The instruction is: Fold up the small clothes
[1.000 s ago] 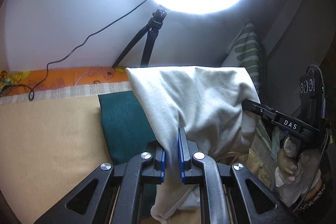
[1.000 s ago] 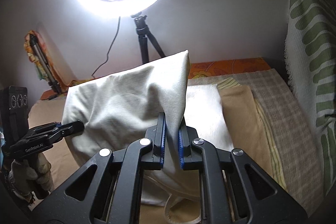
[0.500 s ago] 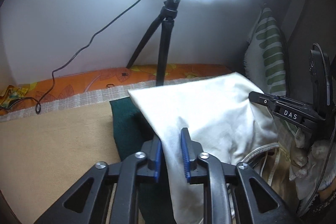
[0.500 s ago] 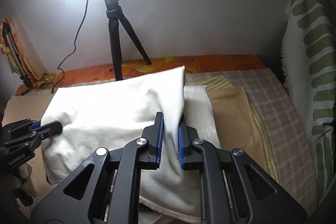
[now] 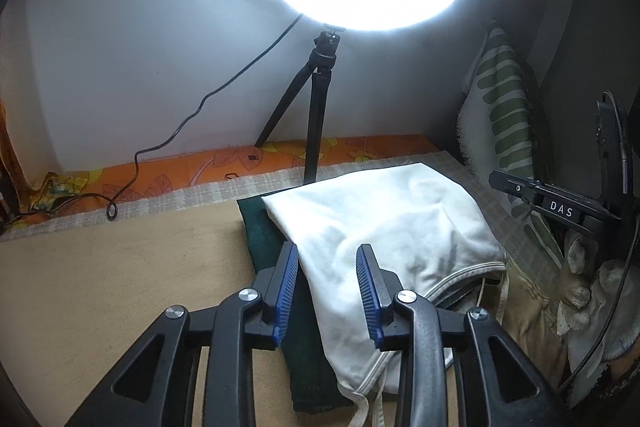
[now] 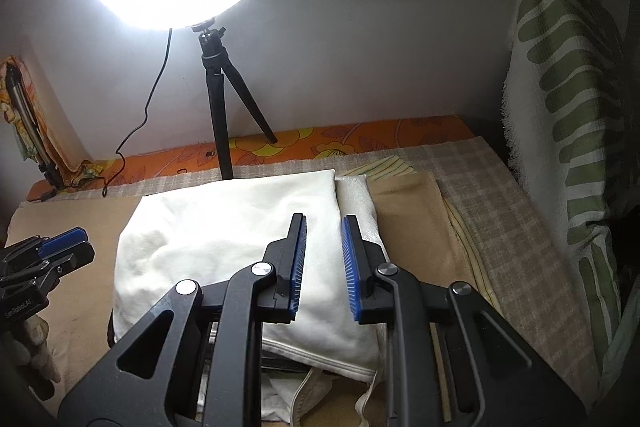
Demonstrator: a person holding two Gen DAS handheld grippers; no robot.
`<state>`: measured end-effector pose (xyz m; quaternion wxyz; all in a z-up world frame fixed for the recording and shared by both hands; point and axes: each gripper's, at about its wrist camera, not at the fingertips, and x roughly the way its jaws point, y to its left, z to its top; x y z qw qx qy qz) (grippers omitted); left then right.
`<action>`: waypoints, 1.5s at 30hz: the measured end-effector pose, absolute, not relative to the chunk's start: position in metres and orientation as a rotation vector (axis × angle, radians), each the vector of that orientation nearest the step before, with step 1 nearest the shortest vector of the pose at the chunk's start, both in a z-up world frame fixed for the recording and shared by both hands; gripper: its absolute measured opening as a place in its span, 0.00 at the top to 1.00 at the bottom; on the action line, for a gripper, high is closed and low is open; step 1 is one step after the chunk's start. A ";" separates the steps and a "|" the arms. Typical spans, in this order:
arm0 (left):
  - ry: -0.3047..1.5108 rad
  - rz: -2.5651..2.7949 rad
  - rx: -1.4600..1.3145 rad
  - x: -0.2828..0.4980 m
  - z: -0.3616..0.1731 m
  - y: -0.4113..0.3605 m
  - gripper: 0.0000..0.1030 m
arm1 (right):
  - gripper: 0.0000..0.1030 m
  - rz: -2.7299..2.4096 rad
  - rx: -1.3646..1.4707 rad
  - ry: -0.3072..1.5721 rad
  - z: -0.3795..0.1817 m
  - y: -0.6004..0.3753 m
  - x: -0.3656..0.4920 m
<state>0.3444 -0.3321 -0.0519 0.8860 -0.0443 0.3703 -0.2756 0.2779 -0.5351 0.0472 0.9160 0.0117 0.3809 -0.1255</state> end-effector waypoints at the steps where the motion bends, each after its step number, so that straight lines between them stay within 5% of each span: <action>1: 0.756 -0.570 -0.089 0.340 -0.048 -0.331 0.69 | 0.82 -0.261 0.024 0.777 0.051 -0.531 0.275; 8: 0.706 -0.577 -0.067 0.298 -0.019 -0.310 0.59 | 0.80 -0.289 0.014 0.746 0.078 -0.497 0.236; 10: 0.698 -0.580 -0.066 0.284 -0.011 -0.303 0.49 | 0.63 -0.290 0.017 0.743 0.084 -0.487 0.223; 16: 0.681 -0.608 -0.068 0.231 0.005 -0.278 0.35 | 0.61 -0.299 -0.025 0.736 0.098 -0.445 0.178; 28: 0.621 -0.598 -0.036 0.148 0.018 -0.230 0.04 | 0.28 -0.299 -0.016 0.667 0.106 -0.386 0.106; 45: 0.579 -0.526 0.027 0.095 0.013 -0.208 0.00 | 0.01 -0.315 0.019 0.564 0.098 -0.360 0.068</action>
